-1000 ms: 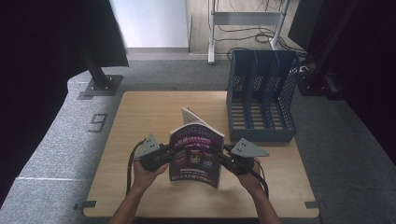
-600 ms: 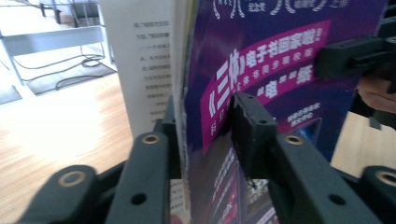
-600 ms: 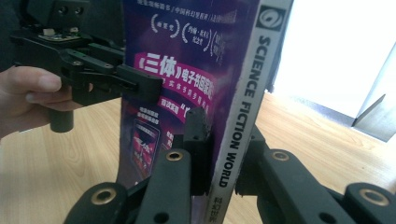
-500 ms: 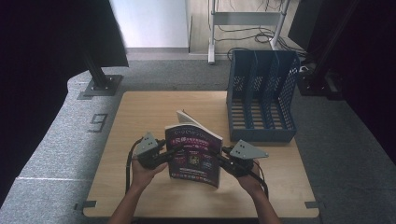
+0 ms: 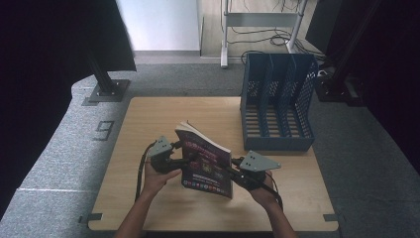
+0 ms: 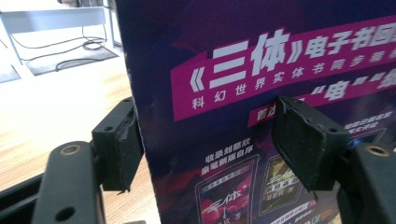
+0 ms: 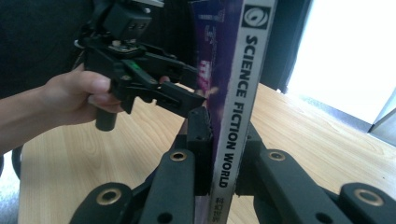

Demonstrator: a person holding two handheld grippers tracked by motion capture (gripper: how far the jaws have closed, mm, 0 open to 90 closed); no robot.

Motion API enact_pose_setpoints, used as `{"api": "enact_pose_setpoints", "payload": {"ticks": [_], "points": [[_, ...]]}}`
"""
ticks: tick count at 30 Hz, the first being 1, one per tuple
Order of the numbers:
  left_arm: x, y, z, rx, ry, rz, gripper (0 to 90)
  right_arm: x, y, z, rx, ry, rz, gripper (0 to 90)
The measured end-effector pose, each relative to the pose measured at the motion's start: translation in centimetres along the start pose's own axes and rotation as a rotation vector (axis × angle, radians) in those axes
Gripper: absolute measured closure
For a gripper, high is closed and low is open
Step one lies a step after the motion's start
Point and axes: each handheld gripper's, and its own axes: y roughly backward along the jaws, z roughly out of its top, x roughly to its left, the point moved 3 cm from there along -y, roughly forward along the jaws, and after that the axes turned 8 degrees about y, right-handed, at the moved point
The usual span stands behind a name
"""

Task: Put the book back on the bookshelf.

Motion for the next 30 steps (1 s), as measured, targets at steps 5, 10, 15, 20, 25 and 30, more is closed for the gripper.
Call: {"api": "enact_pose_setpoints", "payload": {"ticks": [5,10,15,20,25,30], "points": [[0.1,-0.1,0.0,0.0,-0.003,-0.002,25.0,0.2,0.0,0.1,0.003,0.012,0.007,80.3],[0.2,-0.3,0.0,-0.002,0.002,-0.016,24.2,0.2,0.1,0.1,0.002,0.016,0.012,80.2],[0.1,-0.3,0.0,-0.009,-0.002,-0.017,24.5,0.1,0.1,0.1,0.002,0.013,0.013,80.1],[0.3,0.1,0.0,-0.013,0.015,-0.017,31.9,-0.1,0.3,0.0,0.001,0.009,0.012,79.4],[0.1,0.6,0.1,-0.031,0.01,-0.039,38.6,0.0,0.0,0.0,0.023,0.035,0.003,74.1],[-0.3,0.5,0.1,-0.032,-0.003,-0.046,39.6,0.1,-1.0,0.2,0.055,0.036,0.005,73.0]]}}
